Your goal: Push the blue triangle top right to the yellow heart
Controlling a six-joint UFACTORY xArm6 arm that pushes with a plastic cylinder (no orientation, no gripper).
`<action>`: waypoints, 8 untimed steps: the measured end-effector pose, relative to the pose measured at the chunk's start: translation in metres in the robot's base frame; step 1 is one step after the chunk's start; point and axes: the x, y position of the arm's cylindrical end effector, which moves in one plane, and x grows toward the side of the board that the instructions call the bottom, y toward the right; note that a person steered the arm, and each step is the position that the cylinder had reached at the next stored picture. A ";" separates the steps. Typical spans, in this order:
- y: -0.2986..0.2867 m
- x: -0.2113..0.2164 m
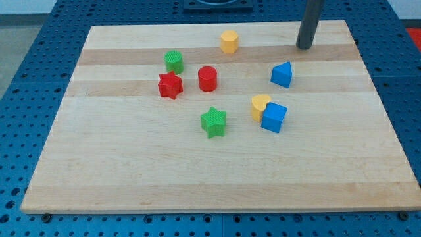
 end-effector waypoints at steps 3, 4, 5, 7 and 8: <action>-0.019 0.051; -0.045 0.057; -0.066 0.059; -0.076 0.065; -0.076 0.073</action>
